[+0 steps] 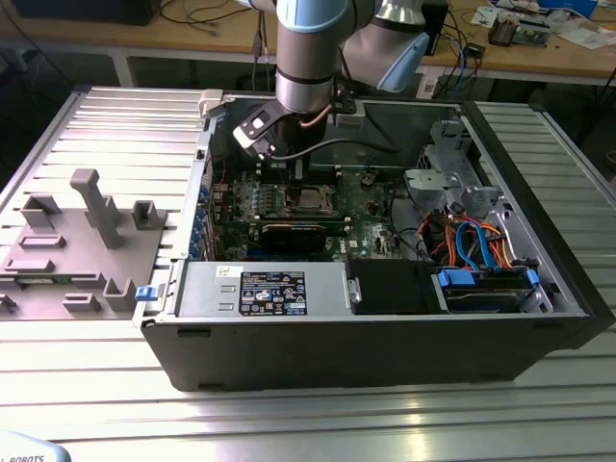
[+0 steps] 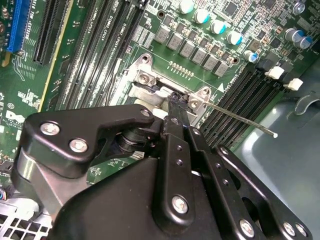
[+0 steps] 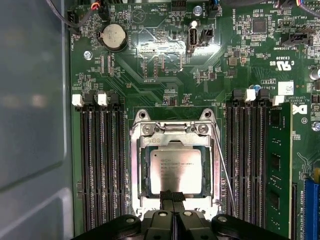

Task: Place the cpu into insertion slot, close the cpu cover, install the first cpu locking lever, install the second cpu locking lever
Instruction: 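Close the cpu cover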

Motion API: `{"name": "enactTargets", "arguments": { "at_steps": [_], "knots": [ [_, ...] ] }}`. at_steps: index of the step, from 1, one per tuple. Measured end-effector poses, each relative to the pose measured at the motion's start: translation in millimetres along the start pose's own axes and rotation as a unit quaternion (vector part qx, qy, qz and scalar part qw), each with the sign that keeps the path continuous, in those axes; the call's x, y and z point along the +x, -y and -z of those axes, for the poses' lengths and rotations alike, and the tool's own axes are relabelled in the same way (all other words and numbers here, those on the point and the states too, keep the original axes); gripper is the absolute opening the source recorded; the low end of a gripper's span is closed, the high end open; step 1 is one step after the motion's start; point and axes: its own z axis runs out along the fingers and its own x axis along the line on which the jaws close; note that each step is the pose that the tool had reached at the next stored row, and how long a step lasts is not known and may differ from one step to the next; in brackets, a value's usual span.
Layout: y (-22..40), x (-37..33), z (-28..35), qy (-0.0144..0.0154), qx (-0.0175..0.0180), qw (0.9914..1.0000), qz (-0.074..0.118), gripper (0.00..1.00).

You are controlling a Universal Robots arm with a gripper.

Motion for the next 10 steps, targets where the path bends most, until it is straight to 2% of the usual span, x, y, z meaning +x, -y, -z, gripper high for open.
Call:
{"name": "enactTargets", "arguments": {
  "at_steps": [10],
  "knots": [
    [4.4, -0.1, -4.0, 0.0000, 0.0000, 1.00000, 0.000, 0.11]
  ]
}}
